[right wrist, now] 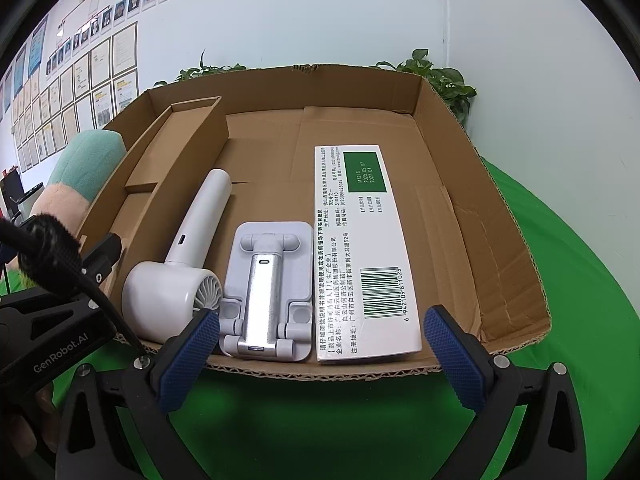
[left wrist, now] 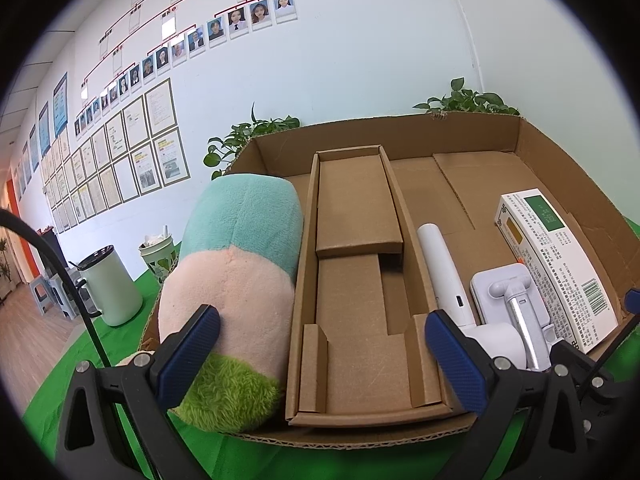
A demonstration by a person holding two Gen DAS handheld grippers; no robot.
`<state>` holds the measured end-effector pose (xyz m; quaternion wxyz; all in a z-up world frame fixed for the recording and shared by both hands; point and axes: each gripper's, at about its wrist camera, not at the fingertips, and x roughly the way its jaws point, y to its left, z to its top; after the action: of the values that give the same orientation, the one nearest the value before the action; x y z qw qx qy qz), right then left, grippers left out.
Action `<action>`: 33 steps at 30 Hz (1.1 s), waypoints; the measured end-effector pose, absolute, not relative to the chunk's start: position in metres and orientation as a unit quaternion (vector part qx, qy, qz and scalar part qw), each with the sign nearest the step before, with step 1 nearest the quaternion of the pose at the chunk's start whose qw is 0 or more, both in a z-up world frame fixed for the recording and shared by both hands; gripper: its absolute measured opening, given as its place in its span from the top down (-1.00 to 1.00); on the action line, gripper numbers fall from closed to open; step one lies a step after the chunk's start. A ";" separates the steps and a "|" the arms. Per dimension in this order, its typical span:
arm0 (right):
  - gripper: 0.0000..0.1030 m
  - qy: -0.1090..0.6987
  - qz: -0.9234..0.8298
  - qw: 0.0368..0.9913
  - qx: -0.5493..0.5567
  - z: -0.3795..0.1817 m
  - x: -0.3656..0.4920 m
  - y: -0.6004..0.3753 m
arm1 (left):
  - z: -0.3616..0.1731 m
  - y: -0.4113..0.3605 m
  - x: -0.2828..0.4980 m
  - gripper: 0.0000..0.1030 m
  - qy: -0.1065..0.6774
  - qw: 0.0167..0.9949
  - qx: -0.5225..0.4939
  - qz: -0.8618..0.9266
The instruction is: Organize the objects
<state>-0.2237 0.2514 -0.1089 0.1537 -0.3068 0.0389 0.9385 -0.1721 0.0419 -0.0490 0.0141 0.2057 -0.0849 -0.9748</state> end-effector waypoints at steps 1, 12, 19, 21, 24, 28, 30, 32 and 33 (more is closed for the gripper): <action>-1.00 0.039 0.938 0.154 -0.307 -0.109 -0.224 0.251 | -0.049 0.042 -0.172 -0.98 -0.084 0.014 0.206 -0.975; -1.00 0.039 0.938 0.154 -0.307 -0.109 -0.224 0.251 | -0.049 0.042 -0.172 -0.98 -0.090 0.018 0.208 -0.974; -1.00 0.039 0.938 0.154 -0.307 -0.109 -0.224 0.251 | -0.049 0.042 -0.172 -0.98 -0.091 0.018 0.208 -0.974; -1.00 0.039 0.938 0.154 -0.307 -0.109 -0.224 0.251 | -0.049 0.042 -0.172 -0.98 -0.090 0.018 0.208 -0.974; -1.00 0.039 0.938 0.154 -0.307 -0.109 -0.224 0.251 | -0.049 0.043 -0.172 -0.98 -0.091 0.019 0.208 -0.974; -1.00 0.039 0.938 0.154 -0.307 -0.109 -0.224 0.251 | -0.049 0.043 -0.172 -0.98 -0.090 0.018 0.208 -0.974; -1.00 0.039 0.938 0.154 -0.308 -0.109 -0.224 0.251 | -0.049 0.043 -0.172 -0.98 -0.090 0.018 0.208 -0.974; -1.00 0.038 0.938 0.153 -0.308 -0.110 -0.224 0.251 | -0.049 0.043 -0.172 -0.98 -0.091 0.019 0.208 -0.974; -1.00 0.038 0.938 0.153 -0.308 -0.110 -0.224 0.251 | -0.049 0.043 -0.172 -0.98 -0.091 0.019 0.208 -0.974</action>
<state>-0.2240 0.2509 -0.1096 0.1534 -0.3080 0.0384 0.9382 -0.1723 0.0428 -0.0491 0.0189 0.2081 -0.0911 -0.9737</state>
